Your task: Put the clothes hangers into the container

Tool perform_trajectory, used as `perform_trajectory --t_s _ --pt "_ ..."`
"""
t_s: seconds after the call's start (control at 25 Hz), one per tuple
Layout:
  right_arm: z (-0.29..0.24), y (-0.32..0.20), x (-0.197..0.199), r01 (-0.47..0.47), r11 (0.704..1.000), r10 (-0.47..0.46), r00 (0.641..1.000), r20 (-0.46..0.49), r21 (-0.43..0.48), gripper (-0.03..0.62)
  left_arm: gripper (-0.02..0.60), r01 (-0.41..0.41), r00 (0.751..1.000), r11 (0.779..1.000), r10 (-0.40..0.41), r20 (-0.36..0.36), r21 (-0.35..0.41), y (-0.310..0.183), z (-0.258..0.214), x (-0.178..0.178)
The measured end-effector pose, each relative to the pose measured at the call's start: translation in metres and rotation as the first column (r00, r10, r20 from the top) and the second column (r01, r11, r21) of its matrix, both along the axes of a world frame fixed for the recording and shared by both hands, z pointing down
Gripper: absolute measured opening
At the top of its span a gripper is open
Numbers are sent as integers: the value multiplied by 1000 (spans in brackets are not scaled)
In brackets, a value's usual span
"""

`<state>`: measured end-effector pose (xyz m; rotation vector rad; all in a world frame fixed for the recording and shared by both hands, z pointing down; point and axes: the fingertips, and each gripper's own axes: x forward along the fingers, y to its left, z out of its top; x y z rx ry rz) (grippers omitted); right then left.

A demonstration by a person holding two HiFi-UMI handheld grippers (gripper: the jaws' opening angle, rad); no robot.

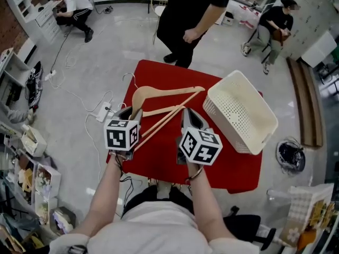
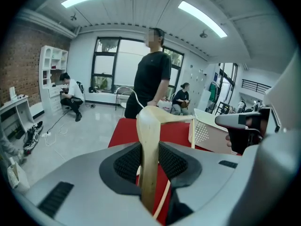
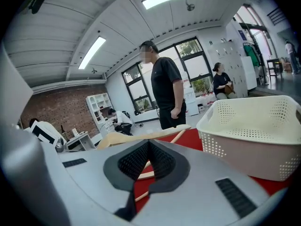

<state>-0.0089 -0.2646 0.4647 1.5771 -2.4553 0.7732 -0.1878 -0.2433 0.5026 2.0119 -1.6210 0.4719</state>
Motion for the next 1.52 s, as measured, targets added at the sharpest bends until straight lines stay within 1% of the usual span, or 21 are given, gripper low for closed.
perform_trajectory --t_s 0.32,0.56,0.72,0.88,1.04,1.2,1.36,1.52 --pt "-24 -1 39 -54 997 53 998 24 45 15 118 -66 998 996 64 24 60 -11 -35 39" --pt "-35 12 82 -119 991 116 992 46 65 15 118 -107 994 988 106 19 107 -11 -58 75" --pt "-39 17 112 -177 982 172 983 64 71 15 118 -151 988 979 150 24 135 -16 -71 98" --pt "-38 15 137 -215 974 211 975 71 69 15 118 -201 980 967 198 36 158 -29 -82 126" --pt "-37 15 165 -257 964 252 965 68 66 15 115 -264 964 948 260 45 179 -46 -94 161" --pt "-36 16 198 -310 949 306 950 68 62 15 110 -330 944 924 324 64 194 -60 -102 199" --pt "-35 19 227 -373 926 368 927 77 60 15 103 -404 915 892 397 74 201 -70 -105 237" --pt "-34 18 255 -430 901 425 902 78 54 15 92 -480 877 855 470 97 196 -83 -107 271"
